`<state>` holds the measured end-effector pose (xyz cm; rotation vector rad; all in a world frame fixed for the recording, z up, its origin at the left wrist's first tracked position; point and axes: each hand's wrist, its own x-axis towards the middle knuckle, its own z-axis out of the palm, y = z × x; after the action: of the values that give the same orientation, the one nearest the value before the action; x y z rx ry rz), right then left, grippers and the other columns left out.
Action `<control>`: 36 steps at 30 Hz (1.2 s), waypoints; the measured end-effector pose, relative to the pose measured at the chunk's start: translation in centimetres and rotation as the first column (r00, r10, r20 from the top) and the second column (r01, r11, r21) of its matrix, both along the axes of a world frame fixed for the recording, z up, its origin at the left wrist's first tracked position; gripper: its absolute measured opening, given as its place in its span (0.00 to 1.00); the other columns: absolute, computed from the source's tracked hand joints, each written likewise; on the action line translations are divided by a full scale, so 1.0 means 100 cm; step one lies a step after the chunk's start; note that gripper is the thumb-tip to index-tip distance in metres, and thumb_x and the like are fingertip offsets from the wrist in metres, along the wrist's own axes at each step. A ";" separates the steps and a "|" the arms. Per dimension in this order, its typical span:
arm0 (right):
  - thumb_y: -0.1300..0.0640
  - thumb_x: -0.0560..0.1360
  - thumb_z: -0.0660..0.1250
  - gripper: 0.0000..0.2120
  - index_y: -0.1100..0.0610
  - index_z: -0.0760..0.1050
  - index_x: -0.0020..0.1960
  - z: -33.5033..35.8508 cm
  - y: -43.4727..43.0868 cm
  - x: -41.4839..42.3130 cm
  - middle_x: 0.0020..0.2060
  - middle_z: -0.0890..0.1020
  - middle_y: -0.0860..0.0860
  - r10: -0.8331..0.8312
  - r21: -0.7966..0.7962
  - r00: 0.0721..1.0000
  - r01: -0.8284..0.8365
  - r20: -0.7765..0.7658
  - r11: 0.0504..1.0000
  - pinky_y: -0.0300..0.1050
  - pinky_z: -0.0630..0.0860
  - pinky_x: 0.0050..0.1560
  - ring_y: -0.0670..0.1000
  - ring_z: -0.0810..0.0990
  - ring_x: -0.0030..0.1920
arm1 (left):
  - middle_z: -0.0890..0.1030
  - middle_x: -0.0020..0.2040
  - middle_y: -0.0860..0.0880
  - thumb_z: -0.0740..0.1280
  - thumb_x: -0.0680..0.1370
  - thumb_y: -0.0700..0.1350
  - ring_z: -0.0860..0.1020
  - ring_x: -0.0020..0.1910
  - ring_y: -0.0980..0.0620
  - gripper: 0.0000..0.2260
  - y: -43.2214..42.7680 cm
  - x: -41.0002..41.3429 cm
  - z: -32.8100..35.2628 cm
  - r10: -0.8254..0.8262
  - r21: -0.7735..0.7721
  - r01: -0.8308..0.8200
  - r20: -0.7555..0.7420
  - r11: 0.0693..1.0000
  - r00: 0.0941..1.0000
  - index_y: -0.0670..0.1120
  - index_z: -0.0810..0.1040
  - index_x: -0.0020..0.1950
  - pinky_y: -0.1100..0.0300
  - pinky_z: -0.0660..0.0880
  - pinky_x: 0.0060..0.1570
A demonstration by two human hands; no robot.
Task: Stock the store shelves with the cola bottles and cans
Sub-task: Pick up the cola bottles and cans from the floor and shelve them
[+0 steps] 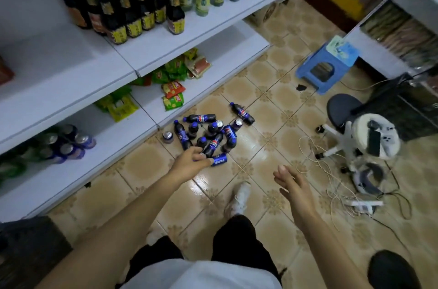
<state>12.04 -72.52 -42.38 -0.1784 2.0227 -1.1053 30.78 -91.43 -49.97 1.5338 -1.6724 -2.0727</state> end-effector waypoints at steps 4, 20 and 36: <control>0.39 0.68 0.68 0.33 0.53 0.69 0.68 -0.029 -0.019 -0.079 0.59 0.79 0.52 0.075 0.043 0.997 -0.076 0.036 0.996 0.49 0.72 0.61 0.51 0.78 0.59 | 0.80 0.56 0.48 0.74 0.72 0.46 0.78 0.52 0.52 0.26 0.001 -0.066 -0.034 0.066 0.079 -0.071 0.061 0.994 0.996 0.47 0.68 0.67 0.60 0.73 0.46; 0.42 0.68 0.75 0.43 0.50 0.60 0.76 -0.306 -0.181 -0.266 0.71 0.69 0.53 0.813 0.426 0.580 -0.749 0.050 0.508 0.52 0.73 0.61 0.56 0.72 0.67 | 0.77 0.60 0.44 0.75 0.69 0.48 0.76 0.59 0.48 0.39 0.016 -0.203 -0.260 0.209 0.332 -0.284 0.245 0.899 0.947 0.46 0.60 0.75 0.54 0.73 0.60; 0.42 0.64 0.77 0.40 0.51 0.64 0.70 -0.621 -0.217 -0.230 0.58 0.76 0.52 0.810 0.445 0.546 -0.685 -0.211 0.577 0.43 0.68 0.44 0.53 0.76 0.54 | 0.65 0.73 0.47 0.75 0.70 0.46 0.68 0.70 0.48 0.43 -0.030 -0.289 -0.594 -0.035 0.003 0.036 0.292 0.999 0.956 0.52 0.52 0.77 0.48 0.70 0.65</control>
<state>-10.98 -94.22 -104.45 -1.0972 2.0647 -0.1641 1.90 -94.38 -109.35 1.9026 -1.8034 -1.9350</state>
